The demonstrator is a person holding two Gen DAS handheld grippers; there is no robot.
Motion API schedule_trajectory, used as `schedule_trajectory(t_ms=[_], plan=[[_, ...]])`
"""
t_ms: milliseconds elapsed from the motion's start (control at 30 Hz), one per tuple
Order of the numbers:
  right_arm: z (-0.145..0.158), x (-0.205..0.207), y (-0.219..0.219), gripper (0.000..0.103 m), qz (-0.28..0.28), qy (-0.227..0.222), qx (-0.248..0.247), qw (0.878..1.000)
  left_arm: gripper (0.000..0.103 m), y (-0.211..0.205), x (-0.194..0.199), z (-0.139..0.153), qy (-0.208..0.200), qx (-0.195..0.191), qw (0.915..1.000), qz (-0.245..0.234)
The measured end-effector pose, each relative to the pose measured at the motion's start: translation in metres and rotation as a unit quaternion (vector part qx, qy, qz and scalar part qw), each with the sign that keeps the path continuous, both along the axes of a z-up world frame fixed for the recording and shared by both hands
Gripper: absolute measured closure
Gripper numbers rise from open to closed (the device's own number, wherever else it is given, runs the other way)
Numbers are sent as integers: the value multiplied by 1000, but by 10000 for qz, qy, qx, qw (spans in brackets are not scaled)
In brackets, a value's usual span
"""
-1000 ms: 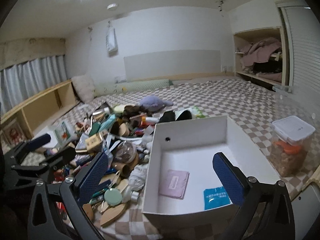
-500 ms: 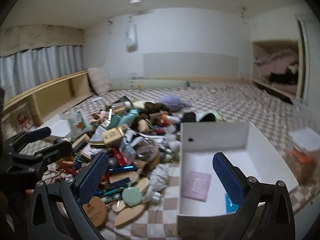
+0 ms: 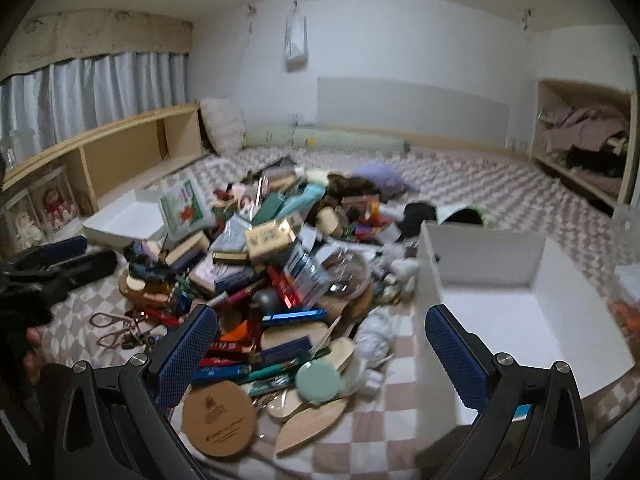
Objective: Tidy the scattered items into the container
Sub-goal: 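Move both tools back over the pile of items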
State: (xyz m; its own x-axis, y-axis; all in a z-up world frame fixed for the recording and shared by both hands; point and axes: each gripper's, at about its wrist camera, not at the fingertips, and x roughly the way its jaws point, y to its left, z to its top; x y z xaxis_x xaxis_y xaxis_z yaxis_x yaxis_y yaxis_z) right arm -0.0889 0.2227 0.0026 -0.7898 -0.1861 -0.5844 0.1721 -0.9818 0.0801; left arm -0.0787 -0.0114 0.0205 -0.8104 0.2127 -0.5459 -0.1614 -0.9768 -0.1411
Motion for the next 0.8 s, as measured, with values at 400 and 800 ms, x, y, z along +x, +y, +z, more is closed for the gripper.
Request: schedule_trajectory(t_ms=[400, 800], plan=[[-51, -35, -36, 0, 301, -628, 352, 9970, 16, -55, -18, -35, -690, 192, 9963, 481], [-90, -46, -19, 0, 339, -801, -240, 9959, 29, -29, -24, -74, -1402, 49, 9901, 103]])
